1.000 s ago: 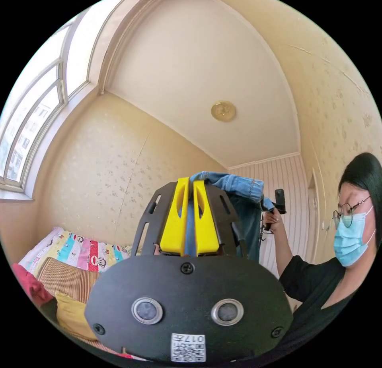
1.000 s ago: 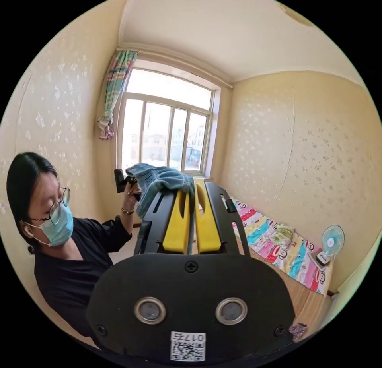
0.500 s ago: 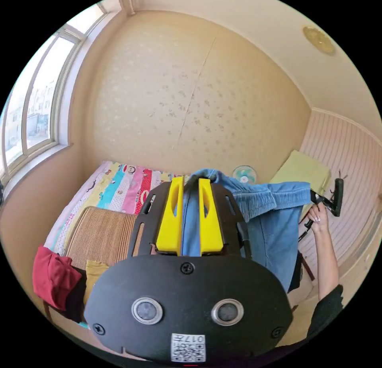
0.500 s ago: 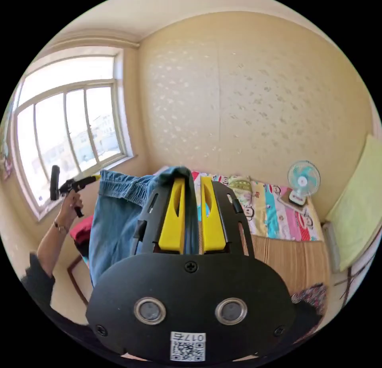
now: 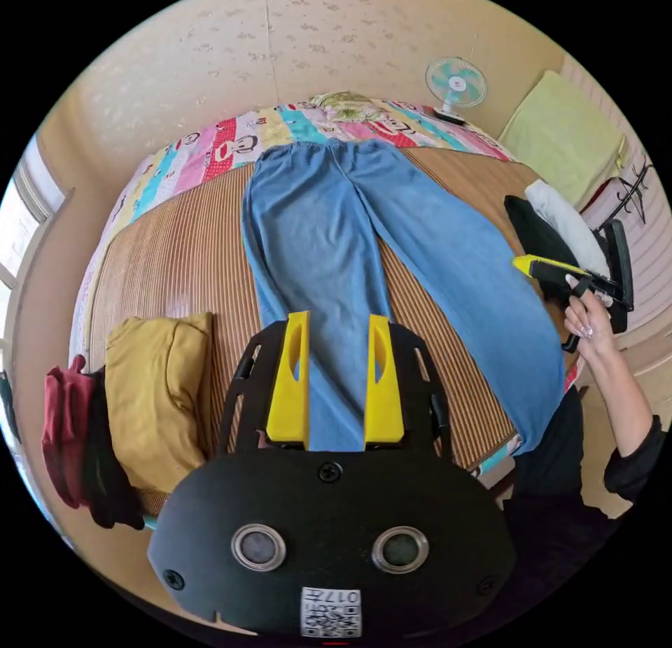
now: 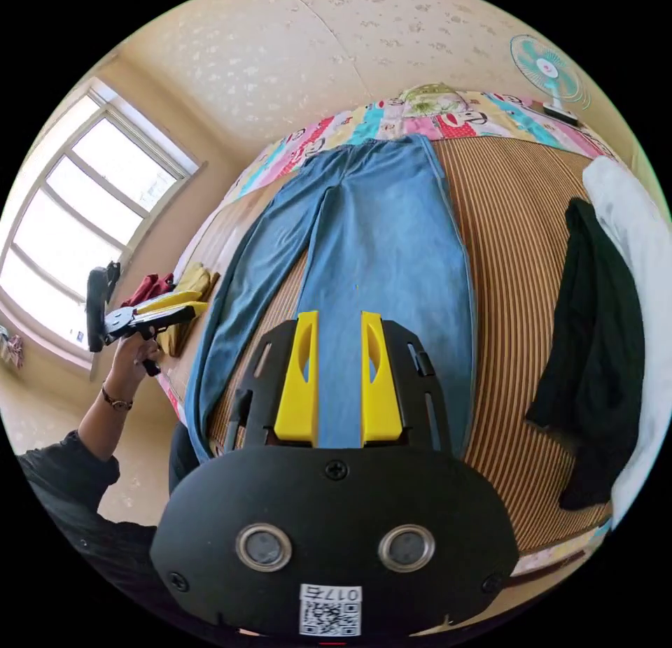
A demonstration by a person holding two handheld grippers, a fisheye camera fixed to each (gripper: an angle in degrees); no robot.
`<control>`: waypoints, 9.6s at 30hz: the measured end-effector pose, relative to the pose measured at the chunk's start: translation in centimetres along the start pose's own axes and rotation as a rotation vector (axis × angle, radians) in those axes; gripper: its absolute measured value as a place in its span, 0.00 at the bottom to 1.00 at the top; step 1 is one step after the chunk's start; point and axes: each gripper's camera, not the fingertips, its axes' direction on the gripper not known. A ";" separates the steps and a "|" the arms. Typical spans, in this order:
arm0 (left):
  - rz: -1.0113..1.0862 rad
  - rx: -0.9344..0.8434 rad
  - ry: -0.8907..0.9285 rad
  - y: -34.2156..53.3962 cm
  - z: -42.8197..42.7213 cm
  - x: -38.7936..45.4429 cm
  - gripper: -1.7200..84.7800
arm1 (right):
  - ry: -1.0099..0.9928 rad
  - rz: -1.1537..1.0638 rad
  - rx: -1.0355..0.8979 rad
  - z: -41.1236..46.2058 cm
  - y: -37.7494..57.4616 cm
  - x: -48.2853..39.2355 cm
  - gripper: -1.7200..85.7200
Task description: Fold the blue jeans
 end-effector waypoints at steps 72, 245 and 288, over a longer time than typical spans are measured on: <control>-0.311 0.183 -0.130 15.5 -3.6 18.3 0.15 | 0.341 -0.168 0.339 4.8 25.0 -16.5 0.13; -0.220 0.117 0.594 23.4 -4.5 4.3 0.14 | 0.033 -0.139 -0.204 -5.4 22.8 -8.9 0.12; -0.222 0.126 0.575 22.5 -2.3 4.6 0.11 | 0.468 -0.146 -0.006 22.4 -14.9 -26.1 0.05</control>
